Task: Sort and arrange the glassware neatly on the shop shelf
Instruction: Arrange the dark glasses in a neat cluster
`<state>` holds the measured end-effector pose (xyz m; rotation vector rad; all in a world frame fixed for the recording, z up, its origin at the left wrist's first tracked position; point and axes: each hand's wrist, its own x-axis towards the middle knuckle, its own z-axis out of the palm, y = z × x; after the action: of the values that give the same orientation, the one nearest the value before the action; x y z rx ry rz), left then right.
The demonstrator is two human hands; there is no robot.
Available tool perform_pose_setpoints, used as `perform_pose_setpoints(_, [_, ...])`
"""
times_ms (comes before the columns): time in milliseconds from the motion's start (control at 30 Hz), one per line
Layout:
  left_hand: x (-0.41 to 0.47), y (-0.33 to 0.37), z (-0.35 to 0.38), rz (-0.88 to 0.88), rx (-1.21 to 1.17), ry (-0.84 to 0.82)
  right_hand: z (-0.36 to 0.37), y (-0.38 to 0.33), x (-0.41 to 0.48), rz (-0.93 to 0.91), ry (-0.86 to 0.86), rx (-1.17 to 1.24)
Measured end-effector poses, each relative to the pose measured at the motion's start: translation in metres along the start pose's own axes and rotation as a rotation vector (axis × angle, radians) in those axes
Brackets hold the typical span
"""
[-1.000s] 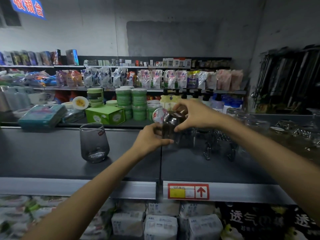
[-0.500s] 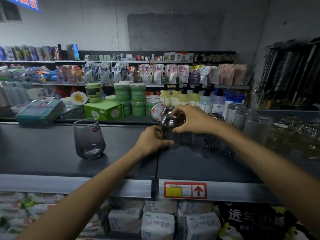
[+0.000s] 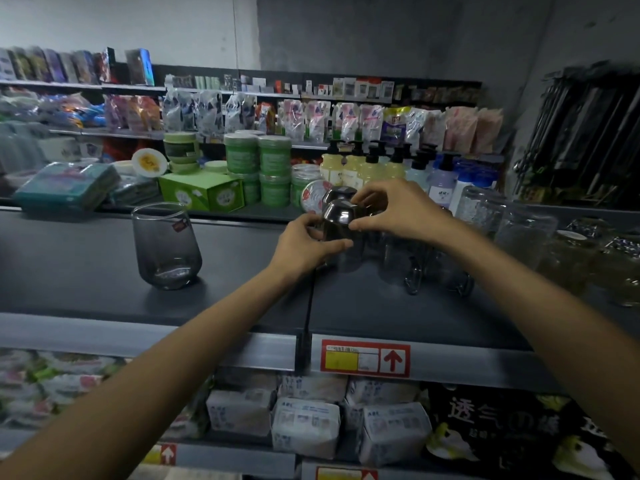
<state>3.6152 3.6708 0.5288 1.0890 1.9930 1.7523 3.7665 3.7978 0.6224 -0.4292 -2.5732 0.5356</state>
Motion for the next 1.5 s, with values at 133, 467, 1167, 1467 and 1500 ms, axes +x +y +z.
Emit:
perform_pose_setpoints(133, [0.005, -0.004, 0.004, -0.026, -0.038, 0.003, 0.004, 0.005, 0.001, 0.009, 0.018, 0.007])
perform_pose_setpoints(467, [0.009, -0.010, 0.005, -0.032, -0.037, 0.037, 0.014, 0.009, -0.002, -0.003, 0.052, -0.003])
perform_pose_setpoints(1167, [0.005, -0.010, 0.007, 0.002, -0.053, 0.045, 0.020, 0.003, -0.007, -0.080, 0.104, -0.066])
perform_pose_setpoints(1467, [0.000, -0.007, 0.005, -0.002, -0.029, 0.040, 0.022, 0.001, -0.011, -0.067, 0.112, -0.093])
perform_pose_setpoints(1500, [-0.001, -0.006, 0.005, -0.002, -0.020, 0.039, 0.022, 0.001, -0.011, -0.064, 0.110, -0.097])
